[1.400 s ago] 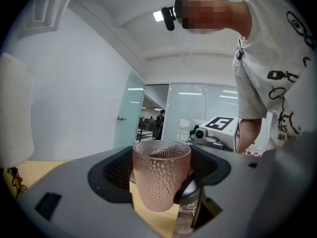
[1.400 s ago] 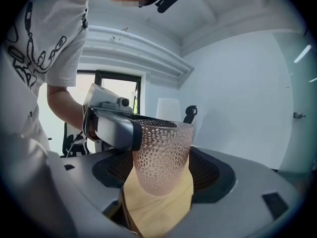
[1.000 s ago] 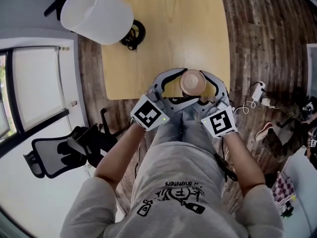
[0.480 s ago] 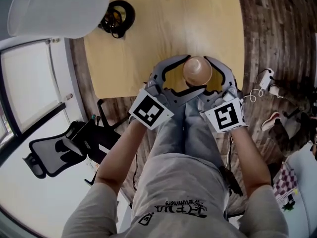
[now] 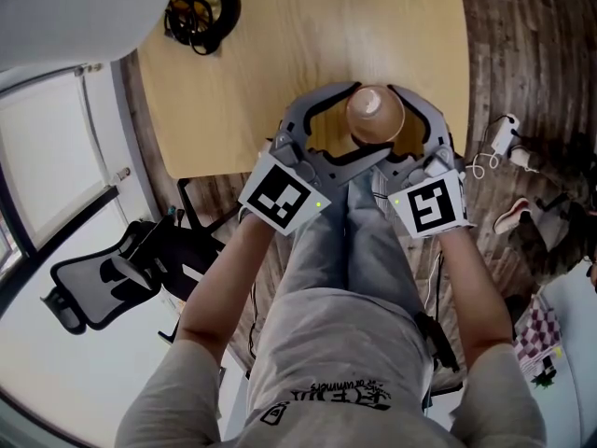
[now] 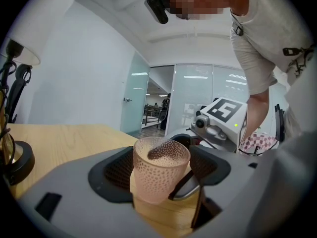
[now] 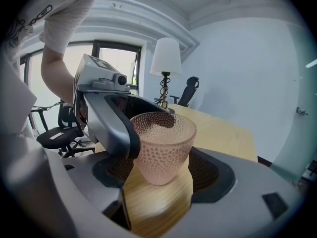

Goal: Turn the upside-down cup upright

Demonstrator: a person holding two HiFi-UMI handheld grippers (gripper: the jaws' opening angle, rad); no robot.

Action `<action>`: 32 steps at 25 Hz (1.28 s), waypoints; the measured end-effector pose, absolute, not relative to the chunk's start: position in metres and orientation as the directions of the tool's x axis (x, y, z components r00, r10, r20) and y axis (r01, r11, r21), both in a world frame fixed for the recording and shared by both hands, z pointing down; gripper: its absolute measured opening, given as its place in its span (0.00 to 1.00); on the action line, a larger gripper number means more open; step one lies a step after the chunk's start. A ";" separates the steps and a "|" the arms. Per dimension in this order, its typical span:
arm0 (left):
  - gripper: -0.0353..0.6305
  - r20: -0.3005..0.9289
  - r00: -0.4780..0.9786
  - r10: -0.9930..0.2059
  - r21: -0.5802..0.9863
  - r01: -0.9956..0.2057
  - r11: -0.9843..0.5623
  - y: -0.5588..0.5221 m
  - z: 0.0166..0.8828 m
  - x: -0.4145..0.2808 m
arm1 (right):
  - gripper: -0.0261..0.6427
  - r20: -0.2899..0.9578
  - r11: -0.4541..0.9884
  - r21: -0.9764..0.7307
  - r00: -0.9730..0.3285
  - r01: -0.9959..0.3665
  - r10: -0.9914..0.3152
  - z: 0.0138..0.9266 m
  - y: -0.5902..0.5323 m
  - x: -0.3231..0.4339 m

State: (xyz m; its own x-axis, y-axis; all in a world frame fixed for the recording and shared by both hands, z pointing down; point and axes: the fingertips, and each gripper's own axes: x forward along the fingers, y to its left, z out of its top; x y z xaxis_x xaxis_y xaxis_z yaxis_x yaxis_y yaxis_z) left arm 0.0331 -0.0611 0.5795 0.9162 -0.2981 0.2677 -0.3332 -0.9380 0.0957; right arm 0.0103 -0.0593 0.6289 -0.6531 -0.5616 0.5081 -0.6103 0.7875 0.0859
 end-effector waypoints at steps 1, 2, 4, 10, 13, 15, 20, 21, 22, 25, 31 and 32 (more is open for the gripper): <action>0.59 0.270 0.916 -0.298 0.094 -0.333 -0.938 -0.061 0.581 0.033 | 0.53 0.511 0.788 0.087 -0.651 -0.610 -0.561 0.630 -0.059 0.010; 0.59 0.272 0.915 -0.297 0.092 -0.332 -0.939 -0.061 0.581 0.033 | 0.53 0.512 0.788 0.088 -0.650 -0.610 -0.561 0.631 -0.059 0.010; 0.59 0.272 0.915 -0.298 0.093 -0.334 -0.938 -0.060 0.582 0.033 | 0.53 0.514 0.787 0.091 -0.649 -0.610 -0.561 0.632 -0.059 0.010; 0.59 0.267 0.916 -0.300 0.099 -0.336 -0.937 -0.062 0.586 0.033 | 0.53 0.514 0.790 0.091 -0.651 -0.606 -0.559 0.635 -0.060 0.010; 0.59 0.261 0.917 -0.302 0.093 -0.335 -0.938 -0.062 0.586 0.035 | 0.53 0.511 0.789 0.077 -0.655 -0.610 -0.557 0.636 -0.060 0.012; 0.59 0.253 0.918 -0.305 0.090 -0.336 -0.938 -0.062 0.586 0.036 | 0.53 0.508 0.788 0.071 -0.658 -0.612 -0.556 0.636 -0.061 0.013; 0.59 0.256 0.917 -0.304 0.102 -0.339 -0.935 -0.064 0.586 0.038 | 0.53 0.500 0.792 0.056 -0.669 -0.609 -0.550 0.635 -0.061 0.014; 0.59 0.254 0.918 -0.304 0.104 -0.338 -0.935 -0.064 0.586 0.038 | 0.53 0.496 0.792 0.050 -0.674 -0.608 -0.548 0.635 -0.061 0.014; 0.59 0.249 0.920 -0.302 0.105 -0.336 -0.936 -0.063 0.585 0.038 | 0.53 0.490 0.793 0.045 -0.679 -0.607 -0.547 0.634 -0.061 0.013; 0.59 0.229 0.926 -0.302 0.109 -0.332 -0.937 -0.060 0.579 0.036 | 0.54 0.468 0.793 0.043 -0.689 -0.608 -0.554 0.628 -0.059 0.011; 0.61 0.220 0.922 -0.320 0.117 -0.350 -0.929 -0.057 0.573 0.031 | 0.57 0.435 0.777 0.054 -0.686 -0.627 -0.583 0.618 -0.059 0.013; 0.61 0.216 0.921 -0.323 0.121 -0.354 -0.928 -0.057 0.572 0.029 | 0.57 0.429 0.774 0.052 -0.686 -0.631 -0.588 0.617 -0.059 0.014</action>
State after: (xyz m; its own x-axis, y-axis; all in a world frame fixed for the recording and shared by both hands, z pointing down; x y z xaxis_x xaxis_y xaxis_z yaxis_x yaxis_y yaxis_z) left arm 0.0293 -0.0567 0.5721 0.9214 -0.3232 0.2160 -0.3537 -0.9276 0.1206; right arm 0.0137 -0.0590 0.6173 -0.6861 -0.5878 0.4287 -0.6309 0.7741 0.0516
